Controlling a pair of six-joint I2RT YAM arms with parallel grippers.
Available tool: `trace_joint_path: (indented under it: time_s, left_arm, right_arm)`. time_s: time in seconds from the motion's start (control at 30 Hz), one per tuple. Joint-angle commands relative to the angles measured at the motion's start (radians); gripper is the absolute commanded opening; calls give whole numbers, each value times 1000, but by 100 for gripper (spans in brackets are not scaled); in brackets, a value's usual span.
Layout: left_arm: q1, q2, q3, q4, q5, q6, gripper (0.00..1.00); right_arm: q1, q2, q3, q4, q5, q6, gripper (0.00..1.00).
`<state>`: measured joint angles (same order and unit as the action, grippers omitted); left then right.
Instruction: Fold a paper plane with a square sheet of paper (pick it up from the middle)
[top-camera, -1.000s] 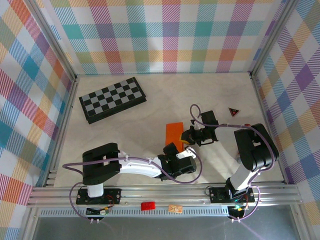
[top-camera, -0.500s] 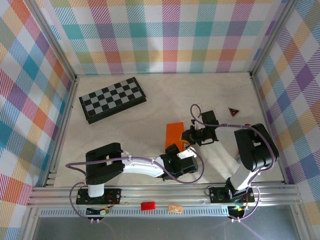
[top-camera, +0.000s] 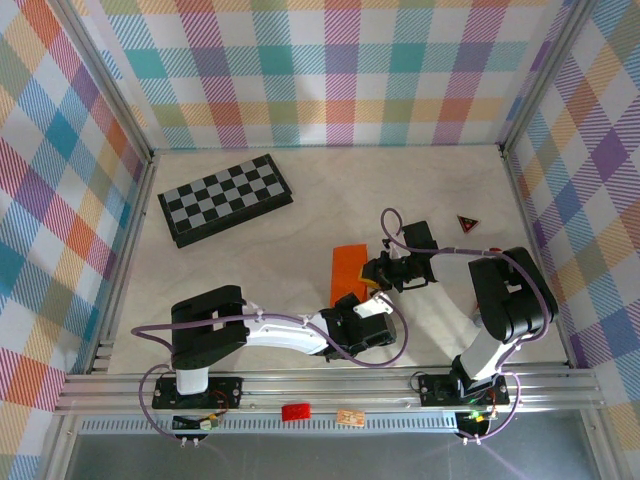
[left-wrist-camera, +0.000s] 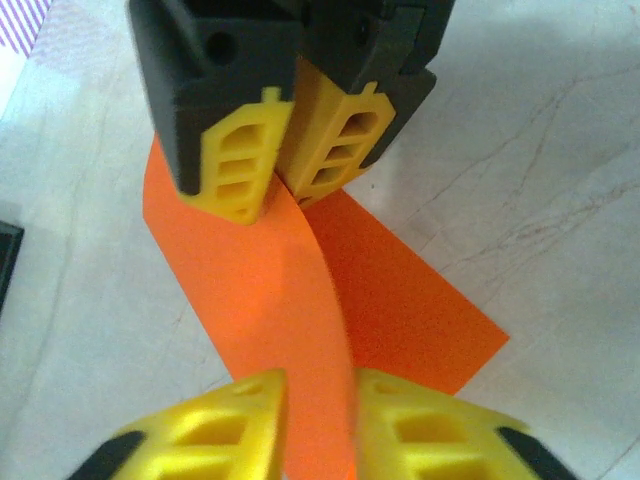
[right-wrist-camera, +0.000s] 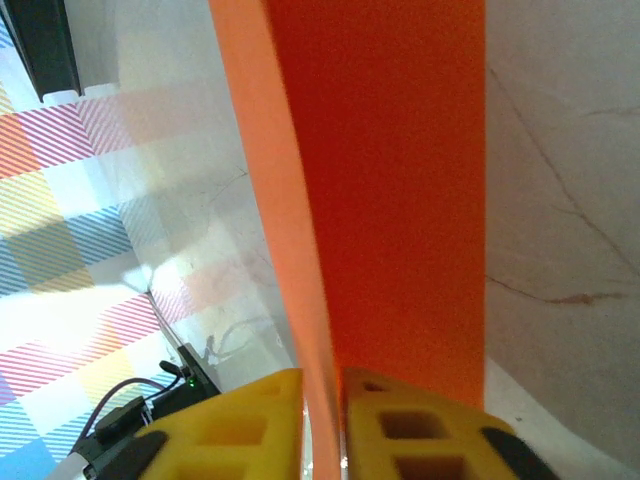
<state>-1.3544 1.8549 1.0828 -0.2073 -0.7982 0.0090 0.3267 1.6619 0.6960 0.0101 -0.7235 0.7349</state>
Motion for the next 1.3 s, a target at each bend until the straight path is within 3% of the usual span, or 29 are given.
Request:
trace_joint_path:
  time_s: [0.0,0.13,0.27,0.53,0.63,0.83,1.03,1.27]
  left_arm:
    - [-2,-26,-21,9,-7,-20,14]
    - [22,-53,-30,16,28,-43,3]
    - [57,-83,-24,17,136,-50,0]
    - [228,-153,-47,36,631,-162,0]
    - [280,-159,-48,52,765,-188,0]
    - [350,-155,-61,92,895,-255,0]
    - [408,-149,-88,192,1021,-335,0]
    - [441,-115,-77,262,1113,-412,0]
  right_arm:
    - [-5,-20,8,5,-20,4,28]
    - [-10,-89,4,-59,54,-17,42]
    - [-39,-187,-33,-129,185,-33,51]
    - [-115,-324,-119,-158,242,-48,54]
    - [-115,-334,-119,-166,242,-57,54]
    - [-115,-407,-193,-69,277,-21,54]
    - [-117,-439,-172,-157,290,-49,55]
    - [-120,-398,-142,-170,191,-81,54]
